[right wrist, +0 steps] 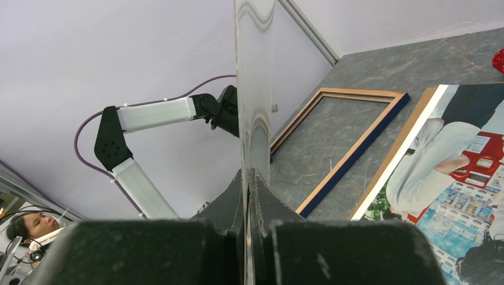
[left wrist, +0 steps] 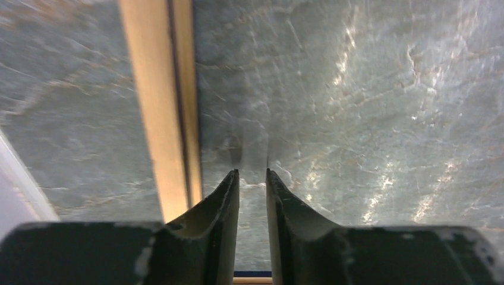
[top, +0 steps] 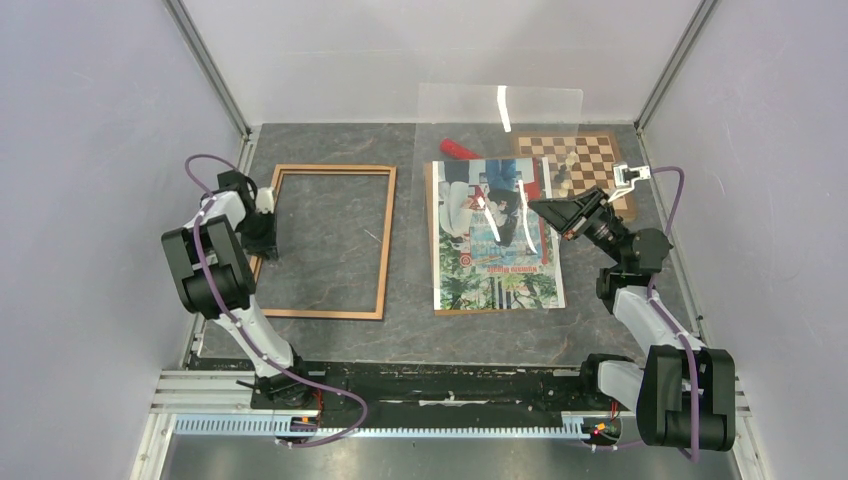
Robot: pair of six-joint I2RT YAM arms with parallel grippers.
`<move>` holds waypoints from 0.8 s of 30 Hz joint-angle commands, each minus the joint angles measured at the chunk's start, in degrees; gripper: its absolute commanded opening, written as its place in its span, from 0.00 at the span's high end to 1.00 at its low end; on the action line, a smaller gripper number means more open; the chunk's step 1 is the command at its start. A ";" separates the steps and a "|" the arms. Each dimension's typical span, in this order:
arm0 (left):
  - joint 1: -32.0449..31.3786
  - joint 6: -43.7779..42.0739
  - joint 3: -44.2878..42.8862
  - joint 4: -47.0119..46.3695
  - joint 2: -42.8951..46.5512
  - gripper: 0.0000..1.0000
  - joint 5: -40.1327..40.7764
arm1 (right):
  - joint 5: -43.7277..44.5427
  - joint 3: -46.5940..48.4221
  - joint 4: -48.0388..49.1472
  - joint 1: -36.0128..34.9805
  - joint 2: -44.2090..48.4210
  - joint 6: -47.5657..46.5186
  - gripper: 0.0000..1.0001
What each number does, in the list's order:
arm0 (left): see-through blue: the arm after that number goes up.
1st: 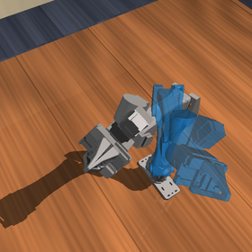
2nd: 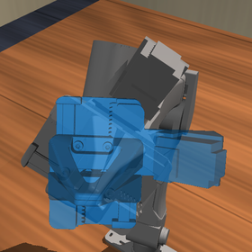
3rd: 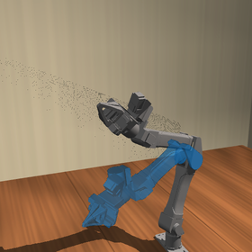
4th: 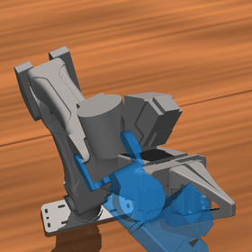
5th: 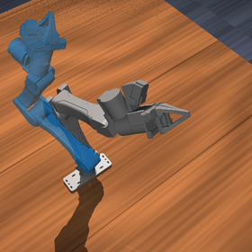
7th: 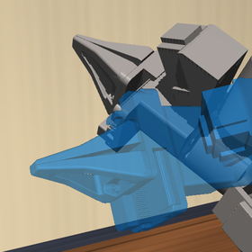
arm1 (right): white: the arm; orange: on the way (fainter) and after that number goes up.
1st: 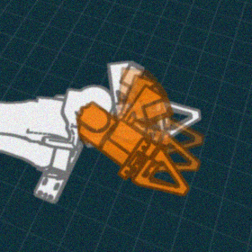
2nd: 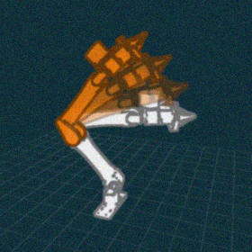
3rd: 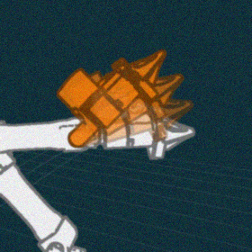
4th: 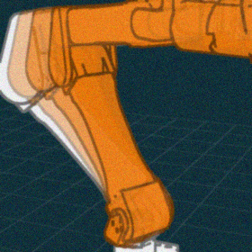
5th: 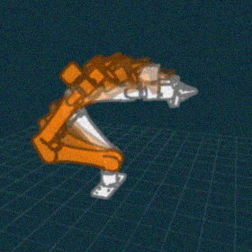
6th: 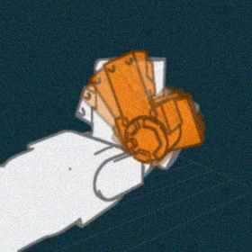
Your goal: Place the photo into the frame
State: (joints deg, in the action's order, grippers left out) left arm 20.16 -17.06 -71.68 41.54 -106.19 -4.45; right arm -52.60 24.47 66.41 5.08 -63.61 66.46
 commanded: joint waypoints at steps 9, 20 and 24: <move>-0.78 6.87 6.04 -1.37 6.60 0.98 -11.08 | 1.75 1.28 -3.17 -0.73 -0.30 -5.49 1.00; -1.09 5.85 6.12 -1.62 13.16 0.73 -8.91 | 1.80 2.07 -4.54 -1.36 -1.07 -7.22 1.00; -1.01 3.55 2.84 -1.29 12.79 0.33 -4.13 | 1.67 2.10 -4.45 -1.76 -1.12 -7.32 1.00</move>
State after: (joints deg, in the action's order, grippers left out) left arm 19.16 -11.70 -64.66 41.54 -94.89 -12.47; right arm -51.96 24.49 59.13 3.92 -64.84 60.03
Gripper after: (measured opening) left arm 0.483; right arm 0.007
